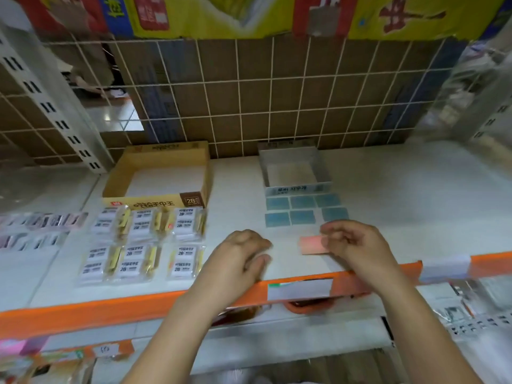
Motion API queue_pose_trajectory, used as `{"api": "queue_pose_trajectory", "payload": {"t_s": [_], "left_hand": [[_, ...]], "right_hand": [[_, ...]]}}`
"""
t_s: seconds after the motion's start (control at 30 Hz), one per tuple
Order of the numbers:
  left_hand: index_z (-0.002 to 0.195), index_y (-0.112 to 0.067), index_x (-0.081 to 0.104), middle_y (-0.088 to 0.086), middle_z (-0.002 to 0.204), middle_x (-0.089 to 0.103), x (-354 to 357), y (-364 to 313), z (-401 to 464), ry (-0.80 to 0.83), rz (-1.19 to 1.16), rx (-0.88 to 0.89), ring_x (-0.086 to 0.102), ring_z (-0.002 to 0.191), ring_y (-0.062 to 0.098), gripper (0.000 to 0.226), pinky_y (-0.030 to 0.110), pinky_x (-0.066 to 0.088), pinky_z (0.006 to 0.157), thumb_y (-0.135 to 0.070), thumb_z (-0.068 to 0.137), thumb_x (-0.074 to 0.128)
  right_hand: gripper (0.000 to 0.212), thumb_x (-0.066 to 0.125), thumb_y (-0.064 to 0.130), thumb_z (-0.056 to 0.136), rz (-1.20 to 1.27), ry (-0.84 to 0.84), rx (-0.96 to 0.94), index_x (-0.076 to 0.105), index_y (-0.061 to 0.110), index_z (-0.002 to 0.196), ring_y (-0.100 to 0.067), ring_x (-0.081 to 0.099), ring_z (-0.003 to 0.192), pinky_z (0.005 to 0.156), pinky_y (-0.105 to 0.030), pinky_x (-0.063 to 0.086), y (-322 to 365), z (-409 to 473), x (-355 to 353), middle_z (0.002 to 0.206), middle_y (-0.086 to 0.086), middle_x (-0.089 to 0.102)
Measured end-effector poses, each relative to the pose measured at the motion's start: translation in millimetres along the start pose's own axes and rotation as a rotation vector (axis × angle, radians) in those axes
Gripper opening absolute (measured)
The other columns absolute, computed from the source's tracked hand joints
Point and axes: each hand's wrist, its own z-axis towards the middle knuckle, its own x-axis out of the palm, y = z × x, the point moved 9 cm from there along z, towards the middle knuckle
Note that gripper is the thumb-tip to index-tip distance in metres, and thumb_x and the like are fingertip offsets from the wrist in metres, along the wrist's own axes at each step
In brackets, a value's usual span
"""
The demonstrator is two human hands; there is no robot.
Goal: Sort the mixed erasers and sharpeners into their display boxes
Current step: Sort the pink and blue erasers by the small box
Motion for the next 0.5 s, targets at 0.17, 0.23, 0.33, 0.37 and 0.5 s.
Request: {"api": "queue_pose_trajectory", "payload": {"t_s": [0.17,0.23,0.33,0.37,0.5], "left_hand": [[0.102,-0.015,0.069,0.001,0.099,0.066,15.6,-13.2,16.8,0.018,0.063,0.033,0.059,0.094,0.022,0.042,0.017,0.036,0.083,-0.039,0.082,0.042],[0.103,-0.015,0.069,0.001,0.1,0.066,19.9,-17.3,22.8,0.035,0.081,0.042,0.058,0.095,0.022,0.045,0.019,0.037,0.084,-0.041,0.082,0.039],[0.1,-0.014,0.07,0.002,0.097,0.067,24.4,-20.3,28.1,0.046,0.102,0.054,0.06,0.091,0.024,0.043,0.02,0.038,0.081,-0.039,0.081,0.041],[0.099,-0.013,0.07,0.002,0.095,0.067,25.1,-20.1,28.5,0.048,0.104,0.058,0.06,0.089,0.025,0.041,0.021,0.038,0.08,-0.038,0.081,0.043],[0.101,-0.014,0.07,0.001,0.097,0.066,23.4,-18.3,27.0,0.051,0.099,0.065,0.059,0.092,0.022,0.042,0.017,0.035,0.082,-0.039,0.082,0.042]], "right_hand": [[0.026,0.068,0.004,0.077,-0.16,-0.081,0.009,0.065,0.028,0.067,-0.01,0.055,0.062,0.062,-0.019,0.041,-16.2,-0.1,-49.0,0.062,0.009,0.062],[0.025,0.067,0.004,0.077,-0.189,-0.049,0.024,0.066,0.026,0.066,-0.005,0.053,0.057,0.062,-0.021,0.039,-21.6,0.3,-53.7,0.051,0.015,0.059],[0.029,0.066,0.002,0.078,-0.198,-0.007,0.021,0.065,0.028,0.065,-0.008,0.051,0.058,0.062,-0.022,0.039,-25.7,1.3,-52.6,0.051,0.014,0.058],[0.03,0.065,0.002,0.079,-0.201,0.001,0.018,0.065,0.029,0.066,-0.01,0.051,0.06,0.062,-0.021,0.04,-25.7,1.4,-52.1,0.055,0.011,0.058],[0.029,0.063,0.003,0.081,-0.253,0.066,-0.008,0.063,0.029,0.068,-0.011,0.051,0.066,0.065,-0.02,0.04,-23.1,0.4,-48.1,0.067,0.009,0.058]]}}
